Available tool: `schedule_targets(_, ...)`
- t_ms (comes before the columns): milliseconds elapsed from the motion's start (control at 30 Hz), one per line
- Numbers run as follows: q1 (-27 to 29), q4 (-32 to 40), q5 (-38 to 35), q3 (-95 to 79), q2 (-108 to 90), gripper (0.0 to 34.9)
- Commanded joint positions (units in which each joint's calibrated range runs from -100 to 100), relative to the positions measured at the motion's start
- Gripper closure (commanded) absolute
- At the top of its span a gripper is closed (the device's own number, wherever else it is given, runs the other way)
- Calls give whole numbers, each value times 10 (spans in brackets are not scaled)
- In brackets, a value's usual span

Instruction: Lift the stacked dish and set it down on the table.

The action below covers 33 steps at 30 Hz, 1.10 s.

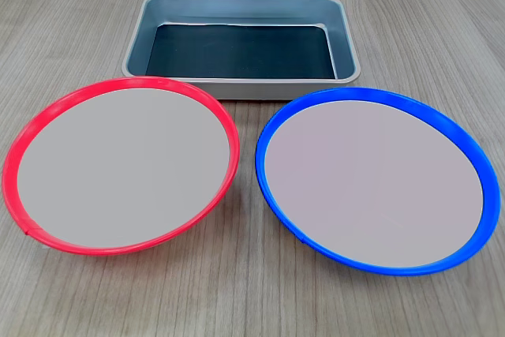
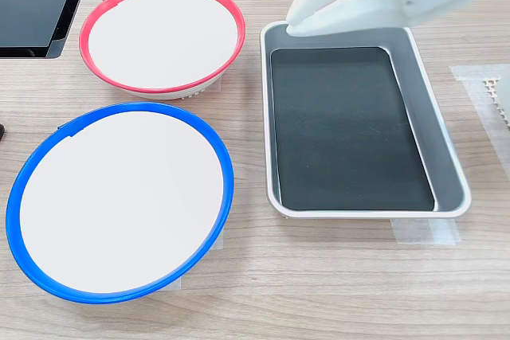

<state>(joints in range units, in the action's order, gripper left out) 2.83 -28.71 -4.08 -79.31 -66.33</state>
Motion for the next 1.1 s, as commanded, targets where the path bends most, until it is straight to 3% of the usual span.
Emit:
schedule_targets(0, -9, 17, 27, -137, -184, 349)
schedule_targets(200, 3, -48, 33, -207, -291, 349)
schedule_targets(300, 6, -131, 35, -207, -327, 349)
schedule_targets(433, 11, -180, 38, -207, -327, 349)
schedule_targets(700, 13, -186, 39, -207, -327, 347)
schedule_targets(767, 12, -186, 38, -207, -327, 322)
schedule_targets(833, 12, -186, 38, -207, -327, 346)
schedule_targets(1067, 12, -186, 38, -207, -327, 346)
